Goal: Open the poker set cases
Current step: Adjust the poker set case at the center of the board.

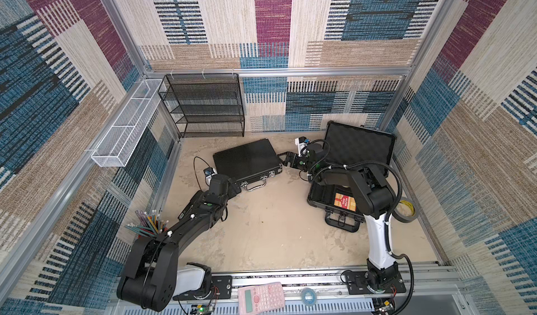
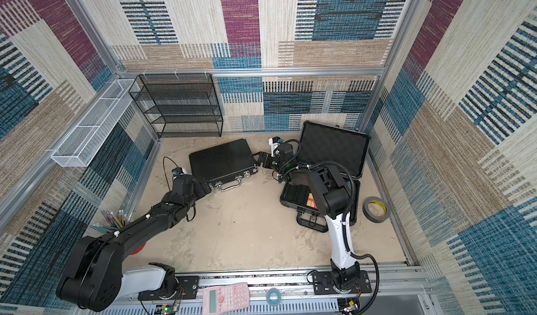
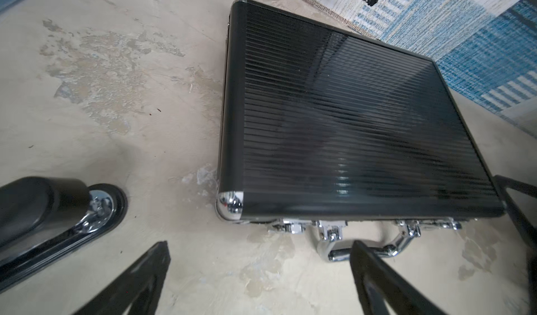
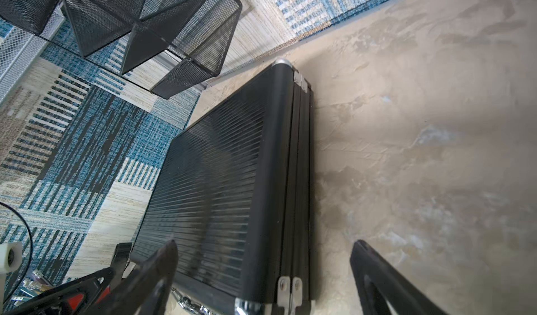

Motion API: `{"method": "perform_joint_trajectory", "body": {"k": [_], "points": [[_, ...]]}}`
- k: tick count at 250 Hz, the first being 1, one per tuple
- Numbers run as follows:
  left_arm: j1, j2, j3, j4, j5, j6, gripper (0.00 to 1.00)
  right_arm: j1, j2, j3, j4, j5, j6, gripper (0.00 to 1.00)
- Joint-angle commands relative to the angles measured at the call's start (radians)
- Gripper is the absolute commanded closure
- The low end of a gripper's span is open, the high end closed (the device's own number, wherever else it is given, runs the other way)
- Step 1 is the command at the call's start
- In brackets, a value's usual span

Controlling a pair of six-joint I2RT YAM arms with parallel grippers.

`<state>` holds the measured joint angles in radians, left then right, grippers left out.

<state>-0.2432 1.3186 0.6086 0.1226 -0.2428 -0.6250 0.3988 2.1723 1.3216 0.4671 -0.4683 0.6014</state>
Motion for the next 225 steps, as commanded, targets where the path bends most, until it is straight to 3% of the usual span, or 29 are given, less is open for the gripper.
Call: {"method": "perform_joint_trajectory", "body": {"k": [1, 49, 106, 157, 225], "points": [[0.041, 0.044, 0.034, 0.058, 0.125, 0.017, 0.02, 0.002, 0.017, 0.026, -0.020, 0.002, 0.004, 0.06], [0.116, 0.156, 0.096, 0.114, 0.283, 0.008, 0.02, 0.011, 0.056, 0.082, -0.068, -0.030, -0.010, 0.10], [0.138, 0.240, 0.160, 0.116, 0.296, 0.032, 0.04, 0.023, 0.101, 0.148, -0.135, -0.054, -0.033, 0.18], [0.155, 0.327, 0.241, 0.103, 0.383, 0.057, 0.14, 0.024, 0.109, 0.156, -0.133, -0.092, -0.044, 0.24], [0.159, 0.405, 0.289, 0.091, 0.477, 0.050, 0.31, 0.034, 0.098, 0.148, -0.160, -0.138, -0.081, 0.44]]}}
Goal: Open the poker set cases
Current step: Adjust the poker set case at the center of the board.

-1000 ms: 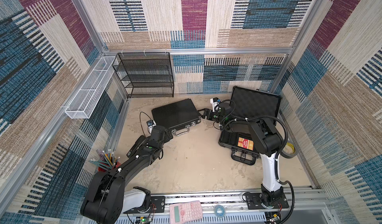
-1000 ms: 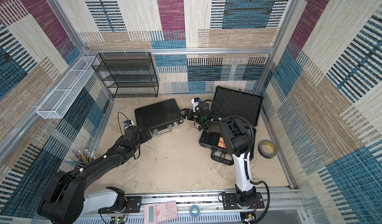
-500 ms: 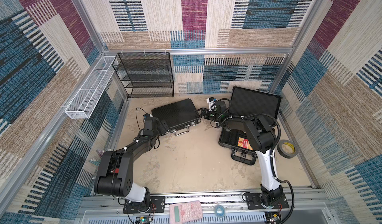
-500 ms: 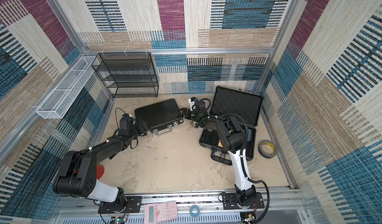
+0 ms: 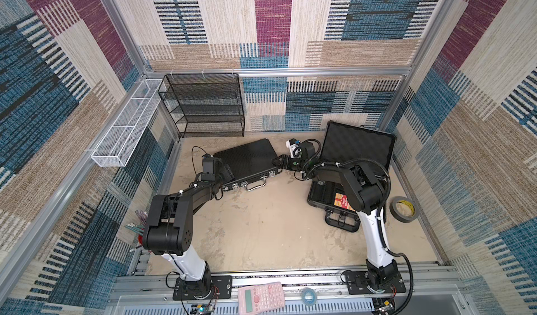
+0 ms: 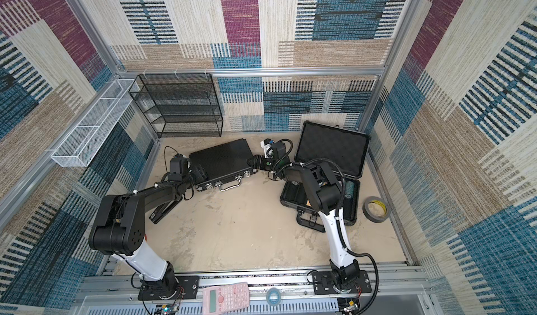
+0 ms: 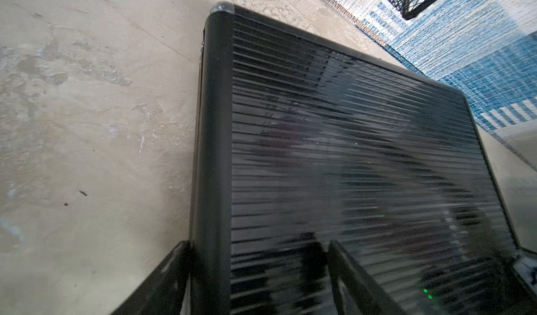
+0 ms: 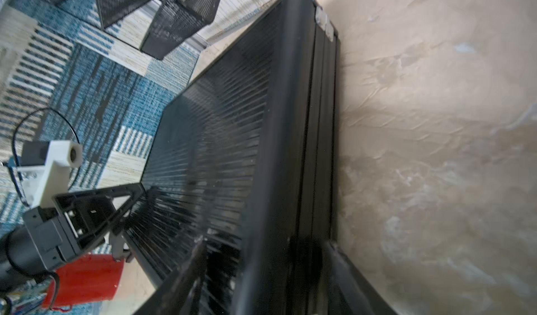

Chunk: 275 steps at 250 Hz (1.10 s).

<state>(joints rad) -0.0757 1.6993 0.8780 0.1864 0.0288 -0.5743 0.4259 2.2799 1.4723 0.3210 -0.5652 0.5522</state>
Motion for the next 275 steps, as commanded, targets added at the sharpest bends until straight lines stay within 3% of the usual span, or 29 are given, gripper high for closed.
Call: {"method": "perform_joint_trajectory", "body": {"k": [1, 53, 124, 275], "points": [[-0.009, 0.024, 0.020, 0.027, 0.206, -0.001, 0.31, 0.007, -0.010, -0.003, -0.015, -0.042, -0.032, 0.44], [-0.013, 0.050, 0.028, 0.028, 0.268, -0.016, 0.39, 0.016, -0.029, -0.018, -0.040, -0.050, -0.051, 0.55], [-0.048, 0.076, 0.026, 0.040, 0.321, -0.028, 0.43, 0.044, -0.118, -0.132, -0.021, -0.027, -0.036, 0.56], [-0.091, 0.100, -0.017, 0.074, 0.402, -0.007, 0.43, 0.085, -0.378, -0.518, 0.143, 0.088, 0.139, 0.55]]}}
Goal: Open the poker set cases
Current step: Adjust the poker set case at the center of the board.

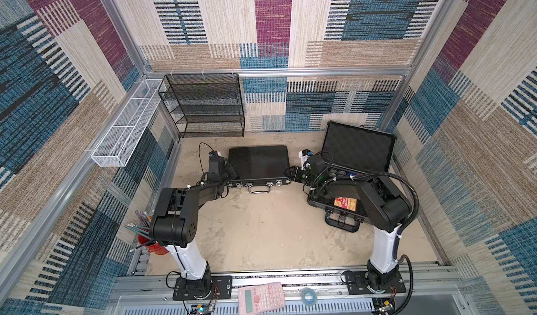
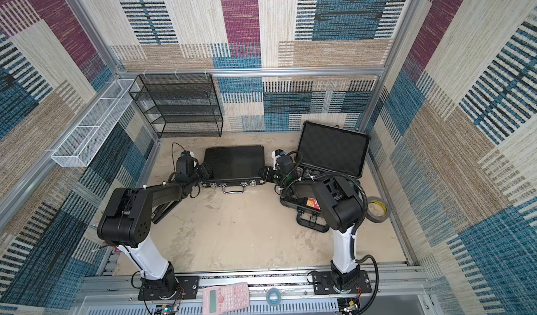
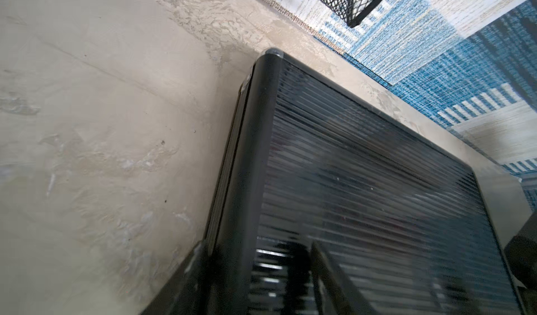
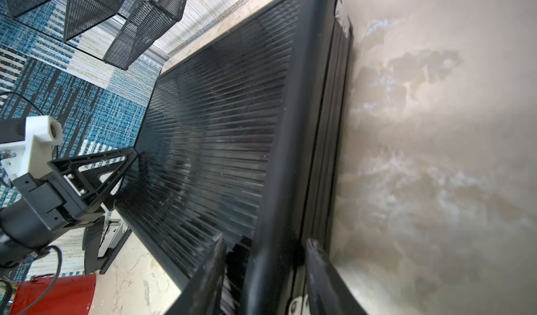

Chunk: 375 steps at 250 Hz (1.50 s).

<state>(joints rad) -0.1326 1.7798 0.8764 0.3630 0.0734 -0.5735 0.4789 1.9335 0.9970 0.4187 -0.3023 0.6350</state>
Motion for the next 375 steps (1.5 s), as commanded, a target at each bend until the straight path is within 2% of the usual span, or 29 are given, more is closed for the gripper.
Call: {"method": "perform_joint_trajectory", "body": {"k": [1, 72, 157, 183, 214, 243, 273, 278, 325, 375], "points": [[-0.035, 0.019, -0.015, -0.102, 0.358, -0.009, 0.43, 0.032, -0.033, -0.045, 0.045, -0.174, 0.057, 0.55], [-0.047, -0.001, -0.045, -0.101, 0.357, -0.002, 0.43, 0.036, -0.109, -0.137, 0.048, -0.123, 0.066, 0.55], [-0.053, -0.104, -0.088, -0.143, 0.221, 0.010, 0.30, 0.036, -0.175, -0.192, 0.028, -0.061, 0.058, 0.54], [-0.059, -0.153, -0.091, -0.201, 0.121, 0.026, 0.18, 0.036, -0.220, -0.222, 0.011, 0.009, 0.059, 0.48], [-0.061, -0.228, -0.118, -0.242, 0.003, 0.027, 0.14, 0.036, -0.262, -0.230, -0.011, 0.069, 0.041, 0.35], [-0.065, -0.312, -0.153, -0.256, -0.052, 0.026, 0.13, 0.036, -0.280, -0.228, -0.013, 0.096, 0.023, 0.26], [-0.105, -0.410, -0.192, -0.283, -0.116, 0.036, 0.05, 0.036, -0.298, -0.234, 0.010, 0.113, 0.004, 0.17], [-0.114, -0.427, -0.199, -0.289, -0.128, 0.036, 0.00, 0.036, -0.301, -0.235, 0.012, 0.118, 0.000, 0.17], [-0.206, -0.541, -0.290, -0.298, -0.171, -0.018, 0.01, 0.036, -0.348, -0.269, 0.072, 0.162, -0.026, 0.15], [-0.285, -0.610, -0.374, -0.280, -0.195, -0.097, 0.01, 0.036, -0.341, -0.300, 0.211, 0.082, -0.022, 0.19]]}}
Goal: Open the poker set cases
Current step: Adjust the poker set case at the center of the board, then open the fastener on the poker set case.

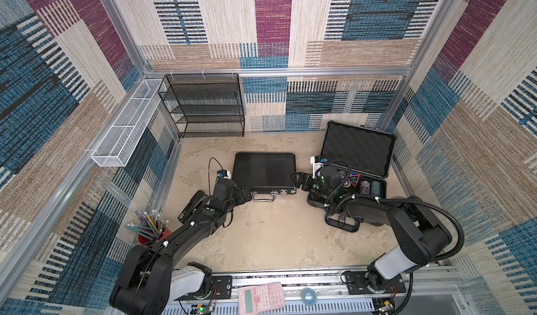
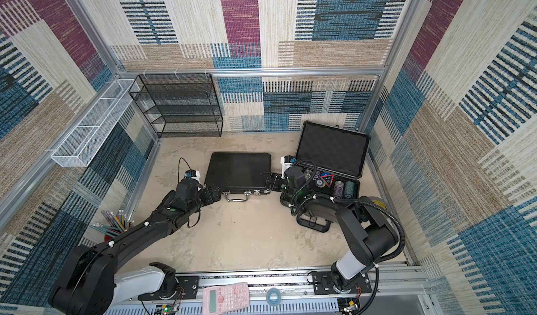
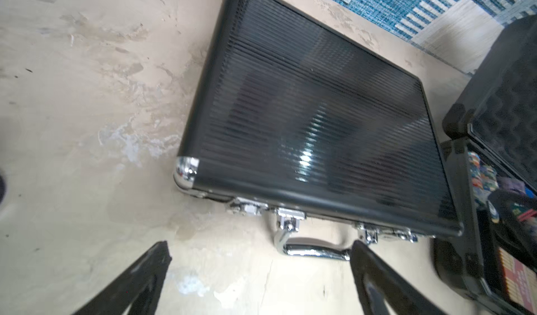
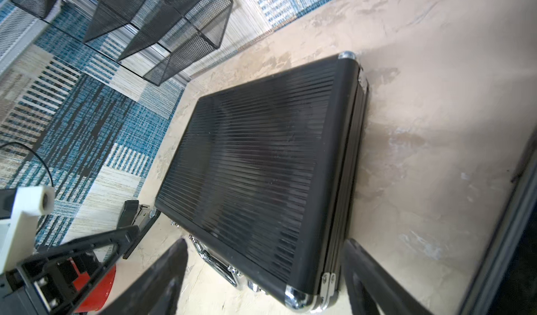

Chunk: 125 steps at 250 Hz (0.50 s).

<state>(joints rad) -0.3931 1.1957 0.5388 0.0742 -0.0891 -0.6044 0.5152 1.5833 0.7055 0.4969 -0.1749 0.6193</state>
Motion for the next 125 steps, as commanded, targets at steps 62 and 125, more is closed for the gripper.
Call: {"method": "perform_joint_trajectory", "body": {"k": [62, 125], "points": [[-0.026, 0.057, -0.029, 0.075, 0.060, -0.046, 0.01, 0.004, 0.087, -0.006, 0.270, -0.156, 0.038, 0.32], [0.013, 0.147, -0.039, 0.211, 0.200, -0.047, 0.01, 0.014, 0.124, 0.012, 0.247, -0.162, 0.035, 0.33]]}}
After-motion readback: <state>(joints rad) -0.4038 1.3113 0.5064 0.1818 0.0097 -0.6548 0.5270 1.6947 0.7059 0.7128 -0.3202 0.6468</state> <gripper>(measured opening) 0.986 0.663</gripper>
